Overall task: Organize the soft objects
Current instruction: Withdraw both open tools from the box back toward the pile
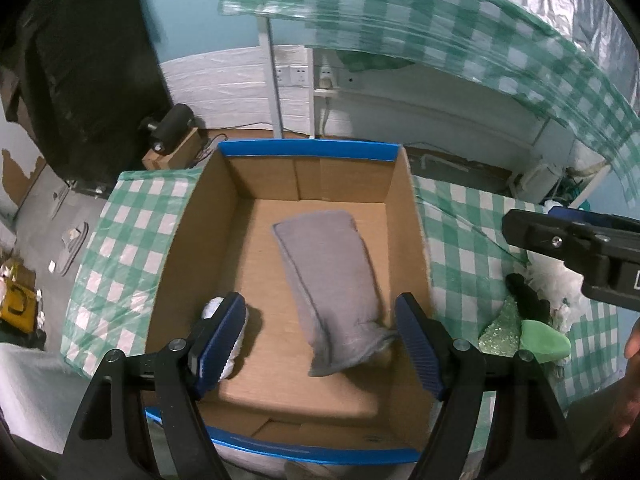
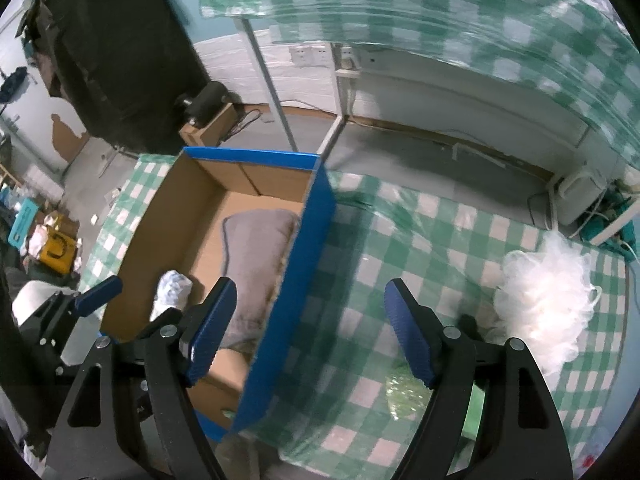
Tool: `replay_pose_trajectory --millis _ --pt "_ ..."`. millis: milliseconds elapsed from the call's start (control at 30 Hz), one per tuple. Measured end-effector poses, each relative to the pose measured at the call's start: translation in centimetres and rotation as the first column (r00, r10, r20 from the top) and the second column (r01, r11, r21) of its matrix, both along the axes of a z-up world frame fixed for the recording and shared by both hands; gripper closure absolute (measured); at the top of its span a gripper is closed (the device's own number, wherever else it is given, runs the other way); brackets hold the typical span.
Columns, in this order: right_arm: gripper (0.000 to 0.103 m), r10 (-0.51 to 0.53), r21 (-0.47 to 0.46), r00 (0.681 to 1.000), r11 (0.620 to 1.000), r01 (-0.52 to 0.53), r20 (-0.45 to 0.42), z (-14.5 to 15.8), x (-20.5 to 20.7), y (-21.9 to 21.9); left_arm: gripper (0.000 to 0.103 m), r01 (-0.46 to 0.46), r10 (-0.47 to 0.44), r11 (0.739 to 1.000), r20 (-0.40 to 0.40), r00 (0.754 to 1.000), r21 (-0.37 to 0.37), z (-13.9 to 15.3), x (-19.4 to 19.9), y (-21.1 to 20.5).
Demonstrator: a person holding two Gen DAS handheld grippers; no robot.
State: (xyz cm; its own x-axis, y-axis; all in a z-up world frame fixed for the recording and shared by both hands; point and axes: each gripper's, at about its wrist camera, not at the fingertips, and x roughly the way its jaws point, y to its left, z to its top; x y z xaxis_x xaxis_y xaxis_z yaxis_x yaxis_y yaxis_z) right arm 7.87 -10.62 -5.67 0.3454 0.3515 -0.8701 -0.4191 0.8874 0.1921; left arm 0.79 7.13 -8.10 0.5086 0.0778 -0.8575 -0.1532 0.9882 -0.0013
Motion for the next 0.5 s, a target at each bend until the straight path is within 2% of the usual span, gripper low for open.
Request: replay_pose_trajectory --millis 500 --pt "0.025 -0.103 -0.030 0.995 0.994 0.103 0.002 -0.5 -0.3 -8.2 0.024 0.116 -0.115 0.993 -0.020 0.993 0.024 -0.3 1.3 -6.1"
